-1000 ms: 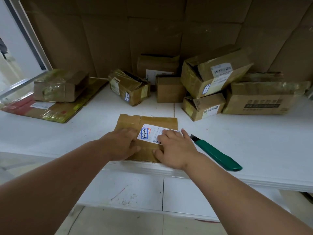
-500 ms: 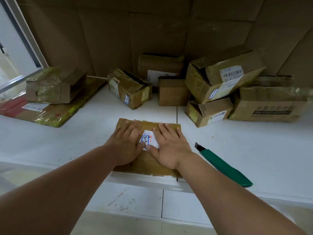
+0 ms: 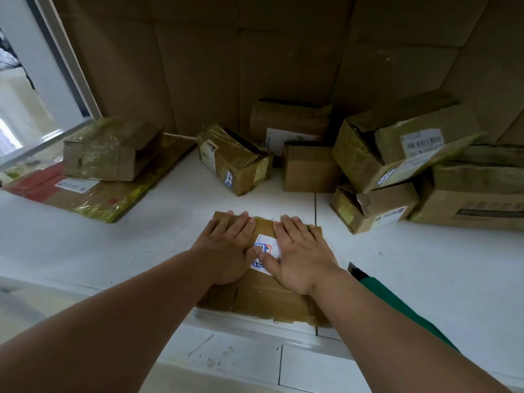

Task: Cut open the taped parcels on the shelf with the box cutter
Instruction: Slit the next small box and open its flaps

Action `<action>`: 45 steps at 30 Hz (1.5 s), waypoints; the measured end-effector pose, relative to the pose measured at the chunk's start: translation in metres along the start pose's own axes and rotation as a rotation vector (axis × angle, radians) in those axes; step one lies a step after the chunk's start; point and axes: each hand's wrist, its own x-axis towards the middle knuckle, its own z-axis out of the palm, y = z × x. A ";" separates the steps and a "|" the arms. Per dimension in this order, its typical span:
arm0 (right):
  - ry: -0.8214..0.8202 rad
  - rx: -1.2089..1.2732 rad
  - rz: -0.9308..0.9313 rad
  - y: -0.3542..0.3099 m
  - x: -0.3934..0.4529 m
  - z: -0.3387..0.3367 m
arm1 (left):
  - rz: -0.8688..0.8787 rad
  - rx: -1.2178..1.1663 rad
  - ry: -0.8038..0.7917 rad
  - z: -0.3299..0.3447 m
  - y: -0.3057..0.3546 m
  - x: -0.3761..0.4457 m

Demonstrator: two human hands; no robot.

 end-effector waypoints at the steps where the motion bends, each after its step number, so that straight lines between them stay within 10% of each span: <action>1: -0.008 0.001 0.006 0.000 0.001 0.000 | 0.001 -0.006 -0.014 -0.001 0.001 0.001; 26: -0.037 0.069 0.207 -0.017 -0.013 -0.001 | 0.029 0.040 -0.020 -0.001 -0.001 -0.042; 38: -0.001 0.097 0.276 -0.013 -0.040 -0.023 | -0.335 0.021 -0.044 -0.003 -0.017 -0.045; 45: -0.065 0.609 0.390 -0.004 -0.049 -0.032 | -0.371 -0.084 -0.044 -0.001 -0.011 -0.057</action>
